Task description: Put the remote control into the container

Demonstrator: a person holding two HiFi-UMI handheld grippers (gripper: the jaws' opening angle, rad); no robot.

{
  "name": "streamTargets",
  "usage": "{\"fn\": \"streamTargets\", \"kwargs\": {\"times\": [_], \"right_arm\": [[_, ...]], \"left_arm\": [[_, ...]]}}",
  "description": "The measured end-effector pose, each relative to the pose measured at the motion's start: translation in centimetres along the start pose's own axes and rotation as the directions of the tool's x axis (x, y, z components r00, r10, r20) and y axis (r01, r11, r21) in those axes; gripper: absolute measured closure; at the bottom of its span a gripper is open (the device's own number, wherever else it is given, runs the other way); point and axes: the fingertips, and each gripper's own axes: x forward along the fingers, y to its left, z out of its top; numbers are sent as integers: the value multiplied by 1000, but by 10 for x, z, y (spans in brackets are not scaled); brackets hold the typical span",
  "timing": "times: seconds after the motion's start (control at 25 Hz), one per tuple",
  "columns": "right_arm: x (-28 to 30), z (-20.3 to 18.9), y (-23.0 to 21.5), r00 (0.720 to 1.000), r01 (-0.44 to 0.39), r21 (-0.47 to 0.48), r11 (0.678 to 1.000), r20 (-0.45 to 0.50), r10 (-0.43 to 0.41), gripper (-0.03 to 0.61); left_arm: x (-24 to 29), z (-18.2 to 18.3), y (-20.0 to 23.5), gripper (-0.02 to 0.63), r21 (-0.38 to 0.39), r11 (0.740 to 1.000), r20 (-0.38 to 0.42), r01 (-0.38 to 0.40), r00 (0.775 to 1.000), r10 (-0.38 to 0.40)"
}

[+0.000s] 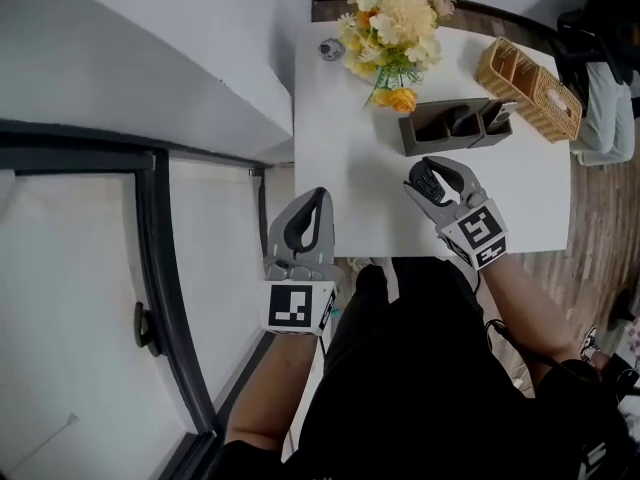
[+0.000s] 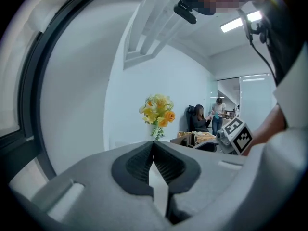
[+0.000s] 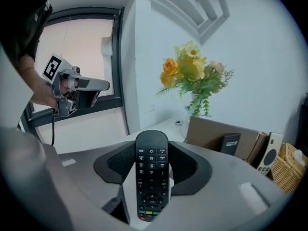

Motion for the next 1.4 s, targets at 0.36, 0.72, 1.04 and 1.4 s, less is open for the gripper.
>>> {"fn": "streamTargets", "kwargs": {"times": [0.36,0.72,1.04,1.4], "right_arm": [[-27,37,-54,988,112,46,993,105,-116,354],[-25,71,-92,970,163,56,985,173,-171,354],[-15,86,-108,960,169,61,984,217,-178,354],[-11,97,-108,947,160,55,986,273,-169,354]], "left_arm": [[42,34,-25,614,54,995,13,79,997,-80],[69,53,-25,614,57,995,23,81,996,-82],[83,54,-17,614,51,997,13,64,998,-65],[85,47,-15,614,41,998,1,47,999,-47]]}}
